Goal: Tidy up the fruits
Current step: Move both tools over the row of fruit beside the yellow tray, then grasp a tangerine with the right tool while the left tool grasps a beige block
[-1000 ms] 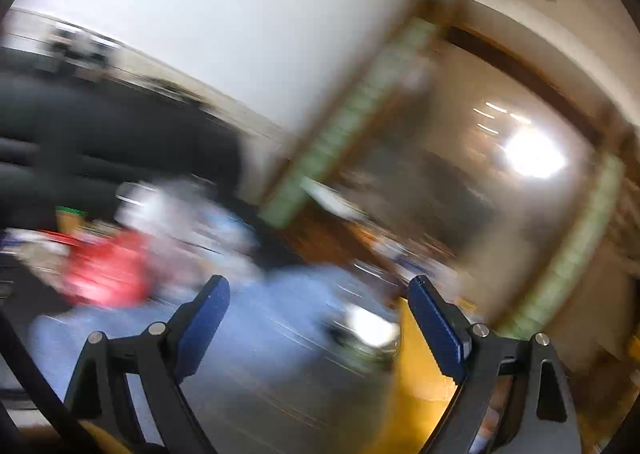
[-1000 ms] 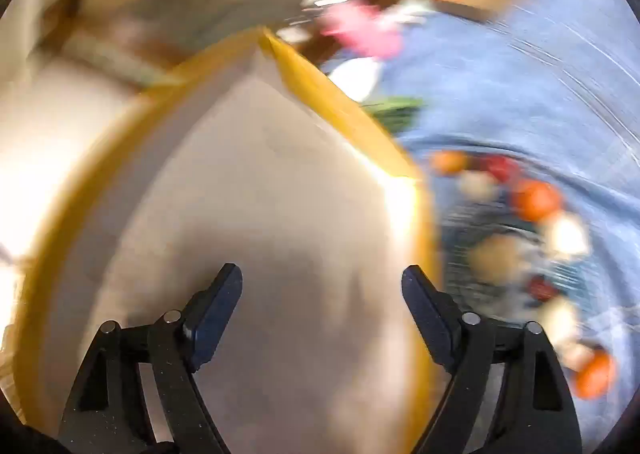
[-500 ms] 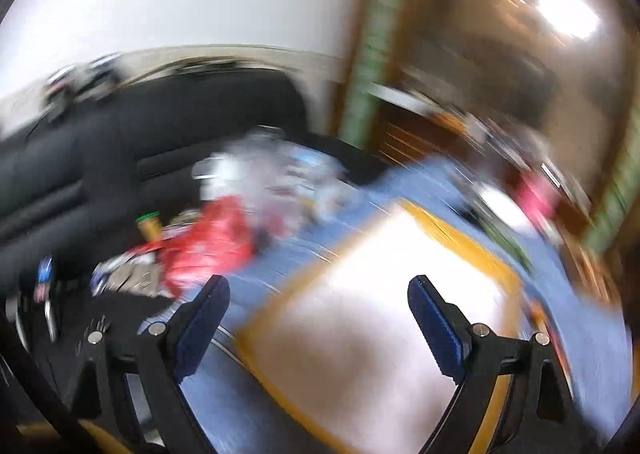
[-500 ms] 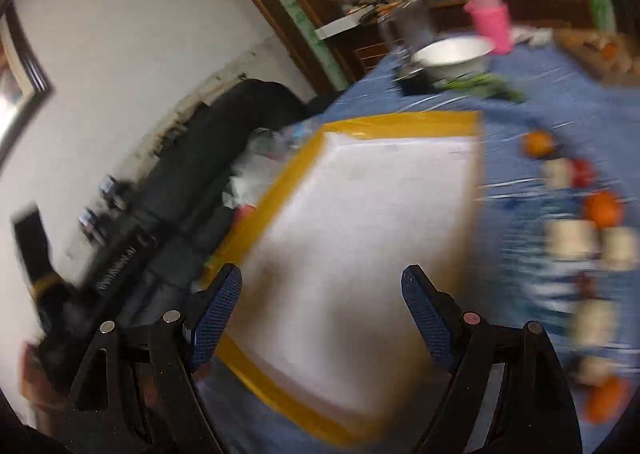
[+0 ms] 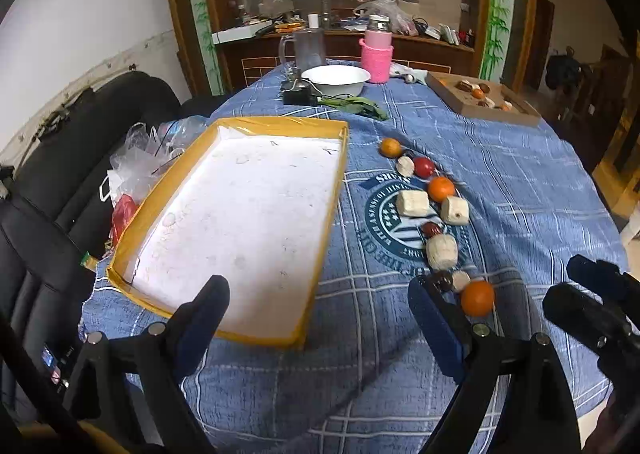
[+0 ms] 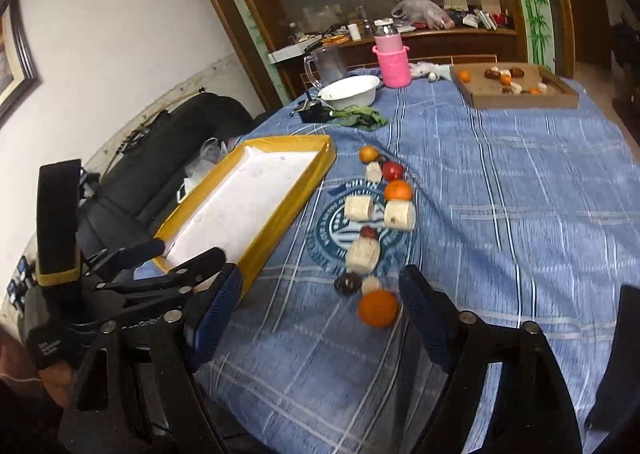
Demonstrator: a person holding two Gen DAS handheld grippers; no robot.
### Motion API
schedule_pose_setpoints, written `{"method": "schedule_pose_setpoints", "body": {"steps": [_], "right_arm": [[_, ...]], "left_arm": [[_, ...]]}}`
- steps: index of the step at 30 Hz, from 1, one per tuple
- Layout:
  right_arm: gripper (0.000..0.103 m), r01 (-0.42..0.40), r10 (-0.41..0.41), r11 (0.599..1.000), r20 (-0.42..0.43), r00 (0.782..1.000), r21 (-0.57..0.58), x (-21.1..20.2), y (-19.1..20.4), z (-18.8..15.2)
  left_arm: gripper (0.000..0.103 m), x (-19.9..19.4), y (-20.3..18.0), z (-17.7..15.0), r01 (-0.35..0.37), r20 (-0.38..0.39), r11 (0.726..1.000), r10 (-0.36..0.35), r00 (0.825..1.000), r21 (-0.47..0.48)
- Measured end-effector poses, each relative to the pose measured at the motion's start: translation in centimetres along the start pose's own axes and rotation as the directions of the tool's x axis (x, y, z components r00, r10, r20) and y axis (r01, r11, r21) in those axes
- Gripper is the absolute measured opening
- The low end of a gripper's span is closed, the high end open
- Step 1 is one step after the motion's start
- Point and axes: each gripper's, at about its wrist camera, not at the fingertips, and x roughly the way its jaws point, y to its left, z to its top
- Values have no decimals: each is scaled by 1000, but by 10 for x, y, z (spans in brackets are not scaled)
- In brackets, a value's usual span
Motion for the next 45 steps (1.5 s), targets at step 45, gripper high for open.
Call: {"method": "schedule_pose_setpoints", "body": {"steps": [45], "right_arm": [[40,77,-57,993,-205,977,88,50,-35,-32]], "left_arm": [[92,41,-20,-15,94,-158,994,-85,984,51]]}}
